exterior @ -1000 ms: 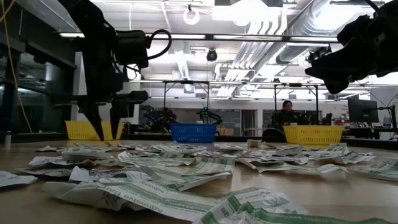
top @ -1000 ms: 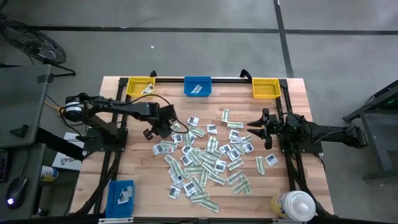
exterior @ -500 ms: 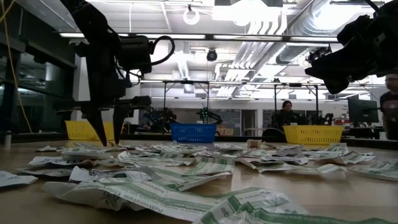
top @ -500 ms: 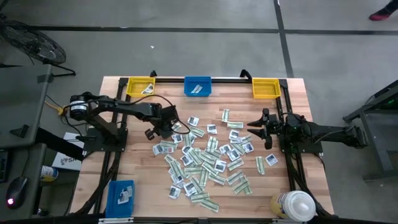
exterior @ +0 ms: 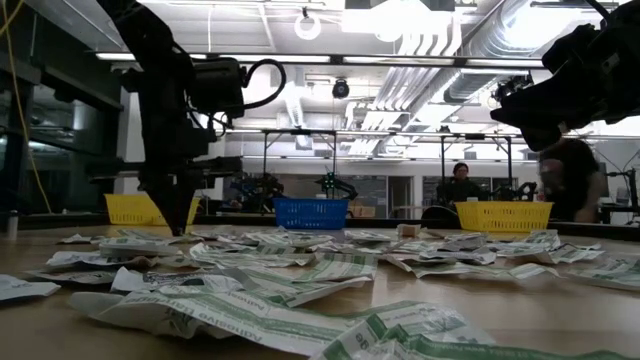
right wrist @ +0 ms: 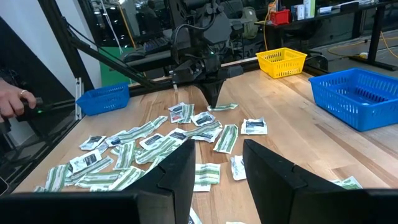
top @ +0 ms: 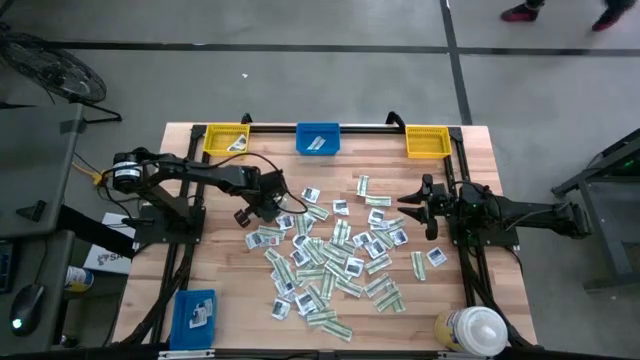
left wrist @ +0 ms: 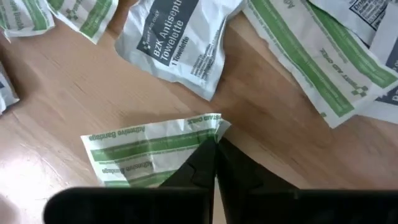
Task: Pick & Place First Aid Supplies
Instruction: Put the green bandage pack into the top blue bin
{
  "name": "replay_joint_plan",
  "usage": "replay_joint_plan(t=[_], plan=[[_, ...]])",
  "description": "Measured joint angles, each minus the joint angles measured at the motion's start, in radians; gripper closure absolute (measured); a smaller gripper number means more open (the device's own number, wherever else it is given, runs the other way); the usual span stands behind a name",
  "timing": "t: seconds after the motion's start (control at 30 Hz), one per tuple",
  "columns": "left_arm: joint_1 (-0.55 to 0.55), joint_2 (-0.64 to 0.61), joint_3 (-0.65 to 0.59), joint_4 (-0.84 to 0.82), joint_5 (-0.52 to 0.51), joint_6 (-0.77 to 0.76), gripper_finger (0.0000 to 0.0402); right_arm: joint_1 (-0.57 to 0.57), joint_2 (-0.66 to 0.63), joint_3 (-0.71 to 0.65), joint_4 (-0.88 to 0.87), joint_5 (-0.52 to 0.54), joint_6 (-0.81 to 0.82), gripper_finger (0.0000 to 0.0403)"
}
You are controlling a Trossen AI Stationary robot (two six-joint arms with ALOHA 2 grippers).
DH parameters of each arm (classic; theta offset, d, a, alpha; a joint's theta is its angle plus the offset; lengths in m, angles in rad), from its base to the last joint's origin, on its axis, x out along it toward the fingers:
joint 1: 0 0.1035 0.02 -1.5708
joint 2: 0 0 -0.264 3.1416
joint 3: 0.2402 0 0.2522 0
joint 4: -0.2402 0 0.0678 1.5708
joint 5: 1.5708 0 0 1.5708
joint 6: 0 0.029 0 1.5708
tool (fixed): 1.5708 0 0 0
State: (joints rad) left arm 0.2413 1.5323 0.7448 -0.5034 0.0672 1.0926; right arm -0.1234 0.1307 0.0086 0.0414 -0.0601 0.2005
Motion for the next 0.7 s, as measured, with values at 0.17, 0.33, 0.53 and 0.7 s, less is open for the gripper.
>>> replay_joint_plan(t=[0.17, 0.33, 0.53, 0.7], plan=[[0.001, -0.016, 0.031, 0.014, -0.087, 0.012, 0.0400, 0.000, 0.000, 0.000, 0.000, 0.000, 0.000, 0.0274], [0.036, -0.018, 0.104, 0.000, -0.111, 0.060, 0.0400, 0.000, 0.000, 0.000, 0.000, 0.000, 0.000, 0.0274], [0.113, -0.018, 0.218, 0.013, -0.117, 0.133, 0.0401, 0.000, 0.000, 0.000, 0.000, 0.000, 0.000, 0.0274], [0.196, 0.038, 0.341, 0.006, -0.115, 0.242, 0.0401, 0.000, 0.000, 0.000, 0.000, 0.000, 0.000, 0.0274]])
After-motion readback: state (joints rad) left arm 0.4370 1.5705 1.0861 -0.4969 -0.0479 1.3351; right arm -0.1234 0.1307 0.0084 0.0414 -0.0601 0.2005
